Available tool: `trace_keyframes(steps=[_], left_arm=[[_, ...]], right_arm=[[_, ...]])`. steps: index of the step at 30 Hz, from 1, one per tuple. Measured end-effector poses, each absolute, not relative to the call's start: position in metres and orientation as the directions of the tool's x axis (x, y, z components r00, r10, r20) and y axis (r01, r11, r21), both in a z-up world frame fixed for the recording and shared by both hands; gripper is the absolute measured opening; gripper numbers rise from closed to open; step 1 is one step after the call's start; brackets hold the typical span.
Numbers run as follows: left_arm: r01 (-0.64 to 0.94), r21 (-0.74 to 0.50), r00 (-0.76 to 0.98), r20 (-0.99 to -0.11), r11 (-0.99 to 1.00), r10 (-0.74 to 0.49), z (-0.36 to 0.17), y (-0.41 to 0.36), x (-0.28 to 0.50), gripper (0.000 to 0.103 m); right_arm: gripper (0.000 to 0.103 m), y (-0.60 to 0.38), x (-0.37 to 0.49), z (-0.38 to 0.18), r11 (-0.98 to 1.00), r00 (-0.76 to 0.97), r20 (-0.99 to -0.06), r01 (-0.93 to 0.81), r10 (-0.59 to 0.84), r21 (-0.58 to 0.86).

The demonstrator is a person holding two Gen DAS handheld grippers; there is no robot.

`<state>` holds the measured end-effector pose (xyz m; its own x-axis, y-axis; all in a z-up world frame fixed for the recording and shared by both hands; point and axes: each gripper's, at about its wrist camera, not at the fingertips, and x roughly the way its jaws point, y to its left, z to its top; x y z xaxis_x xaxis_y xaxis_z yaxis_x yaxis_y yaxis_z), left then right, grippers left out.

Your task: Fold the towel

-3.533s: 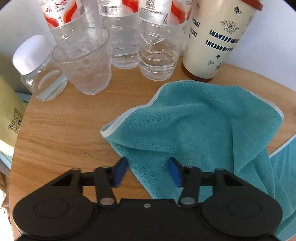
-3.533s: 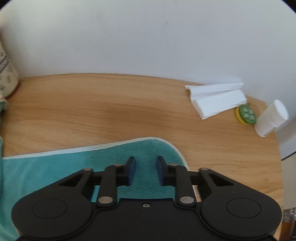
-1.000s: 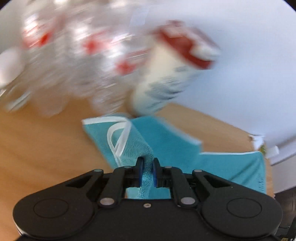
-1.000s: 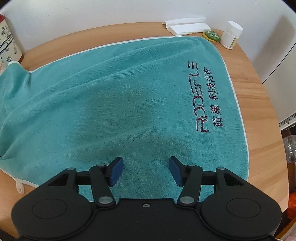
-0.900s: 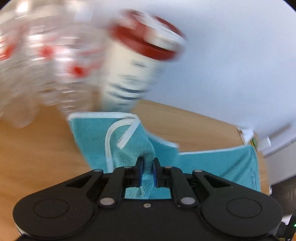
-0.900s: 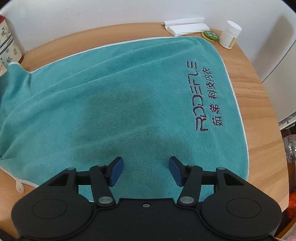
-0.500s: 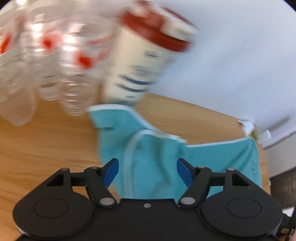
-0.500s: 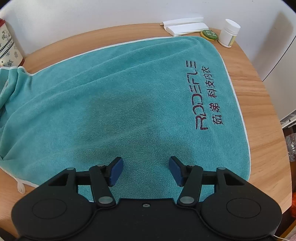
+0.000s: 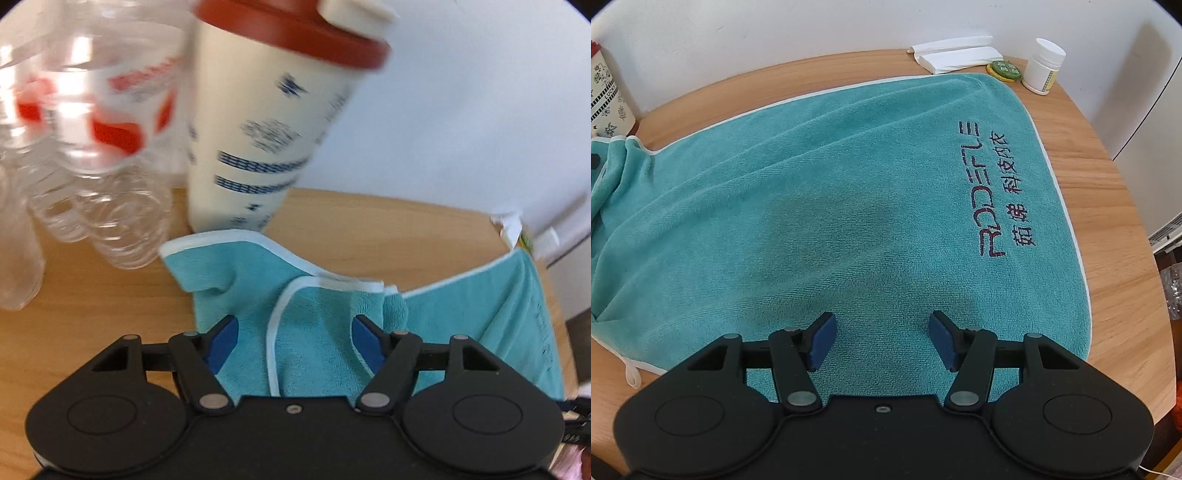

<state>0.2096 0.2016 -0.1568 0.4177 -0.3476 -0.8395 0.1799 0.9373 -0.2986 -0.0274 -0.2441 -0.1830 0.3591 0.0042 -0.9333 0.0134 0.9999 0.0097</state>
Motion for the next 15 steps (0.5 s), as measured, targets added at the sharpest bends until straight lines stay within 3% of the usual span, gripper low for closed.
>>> trace_keyframes(steps=[2,4,7,15], left_arm=[[0.172,-0.302,0.404,-0.847,0.938,-0.346,-0.164,0.2,0.214,0.044],[0.16,-0.292,0.4,-0.854,0.943,-0.332,-0.167,0.199,0.216,0.038],[0.18,-0.274,0.398,-0.858,0.945,-0.325,-0.168,0.193,0.217,0.013],[0.171,-0.233,0.431,-0.856,0.957,-0.286,-0.156,0.202,0.208,0.004]], right_arm=[[0.062,-0.244,-0.028,-0.183,1.0,0.362,-0.932,0.015,0.003,0.01],[0.062,-0.244,-0.028,-0.184,1.0,0.366,-0.931,0.014,0.005,0.011],[0.062,-0.245,-0.029,-0.184,1.0,0.369,-0.929,0.009,0.008,0.012],[0.064,-0.244,-0.03,-0.184,1.0,0.372,-0.928,-0.003,0.012,0.011]])
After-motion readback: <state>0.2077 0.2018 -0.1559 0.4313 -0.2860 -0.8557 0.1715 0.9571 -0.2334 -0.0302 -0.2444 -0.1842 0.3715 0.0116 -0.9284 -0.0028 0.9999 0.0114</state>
